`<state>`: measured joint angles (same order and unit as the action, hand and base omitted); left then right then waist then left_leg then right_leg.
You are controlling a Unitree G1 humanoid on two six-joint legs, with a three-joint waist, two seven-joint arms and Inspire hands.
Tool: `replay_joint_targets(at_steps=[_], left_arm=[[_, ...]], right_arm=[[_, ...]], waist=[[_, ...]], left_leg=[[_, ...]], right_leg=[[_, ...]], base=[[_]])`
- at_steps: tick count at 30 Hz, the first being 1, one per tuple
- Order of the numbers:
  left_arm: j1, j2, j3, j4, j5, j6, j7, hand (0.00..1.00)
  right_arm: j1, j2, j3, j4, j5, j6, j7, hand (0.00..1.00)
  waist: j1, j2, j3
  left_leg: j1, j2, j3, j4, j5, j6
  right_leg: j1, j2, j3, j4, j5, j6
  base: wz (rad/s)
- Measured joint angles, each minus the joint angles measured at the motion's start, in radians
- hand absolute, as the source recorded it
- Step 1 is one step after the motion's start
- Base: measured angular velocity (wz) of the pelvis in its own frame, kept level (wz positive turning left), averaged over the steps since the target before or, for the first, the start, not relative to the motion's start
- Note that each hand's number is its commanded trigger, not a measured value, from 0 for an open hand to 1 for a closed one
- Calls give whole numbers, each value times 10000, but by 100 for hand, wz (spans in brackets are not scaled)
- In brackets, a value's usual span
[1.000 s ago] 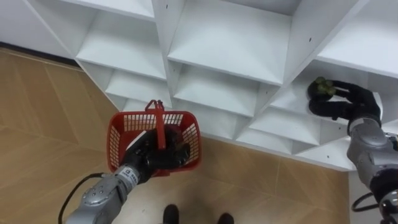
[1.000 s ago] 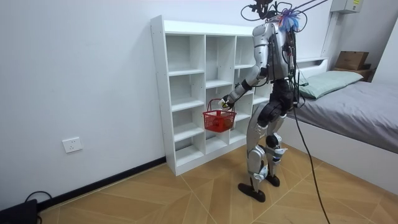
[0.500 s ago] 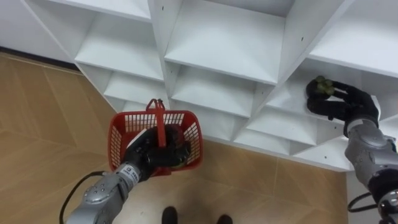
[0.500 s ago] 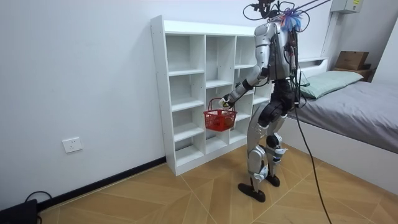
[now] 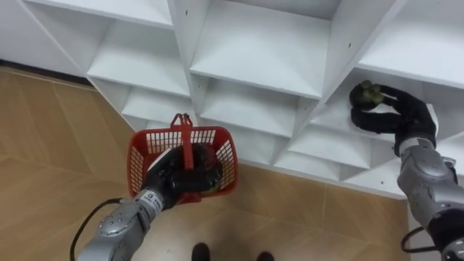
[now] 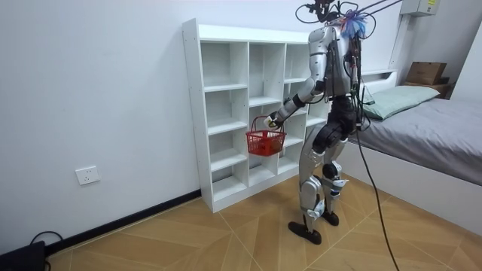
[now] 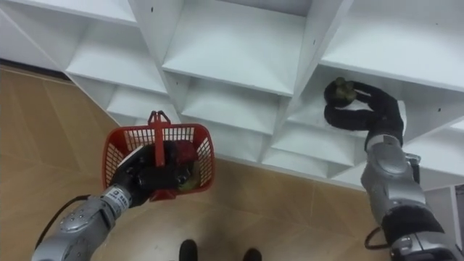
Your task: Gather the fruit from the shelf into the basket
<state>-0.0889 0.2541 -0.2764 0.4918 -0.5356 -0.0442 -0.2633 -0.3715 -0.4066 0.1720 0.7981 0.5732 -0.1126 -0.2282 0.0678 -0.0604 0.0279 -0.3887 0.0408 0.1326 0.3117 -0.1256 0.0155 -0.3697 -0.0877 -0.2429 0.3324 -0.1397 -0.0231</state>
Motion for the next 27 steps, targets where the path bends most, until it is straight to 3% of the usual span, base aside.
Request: replay_joint_targets(at_steps=[5, 9, 11, 18, 27], left_arm=[[-1, -148, 54, -15, -11, -36, 182, 100], [40, -138, 58, -15, -22, -110, 319, 100], [48, -151, 55, -22, -19, -210, 376, 100], [259, -246, 71, -300, -14, -333, 431, 100], [259, -295, 206, -299, -17, -514, 503, 100]], right_arm=[[925, 482, 1, -740, -334, -320, 13, 100], [1251, 526, 9, -749, -341, -406, 13, 100], [1277, 527, 25, -761, -345, -417, 53, 100], [2375, 638, 38, -2313, -390, -446, 560, 100], [2481, 909, 336, -2378, -825, -623, 1254, 100]], waist=[[-251, 62, -39], [-348, 257, -166], [-355, 284, -182], [-365, 281, -182], [-477, 255, -165]], left_leg=[[-28, 16, 1, 97, -3, 2], [0, 17, 34, 100, -1, 5], [55, 21, 76, 91, -1, 5], [201, 30, 271, -23, 3, 10], [122, 26, 321, -96, 3, 9]], right_leg=[[5, 16, 7, 9, 11, -12], [-3, 9, 61, 58, 18, -11], [-10, 25, 144, 96, 15, -12], [-16, 68, 378, 112, 19, -13], [-163, 79, 449, 104, 15, -2]], base=[[0], [-2], [-10], [-7], [-1]])
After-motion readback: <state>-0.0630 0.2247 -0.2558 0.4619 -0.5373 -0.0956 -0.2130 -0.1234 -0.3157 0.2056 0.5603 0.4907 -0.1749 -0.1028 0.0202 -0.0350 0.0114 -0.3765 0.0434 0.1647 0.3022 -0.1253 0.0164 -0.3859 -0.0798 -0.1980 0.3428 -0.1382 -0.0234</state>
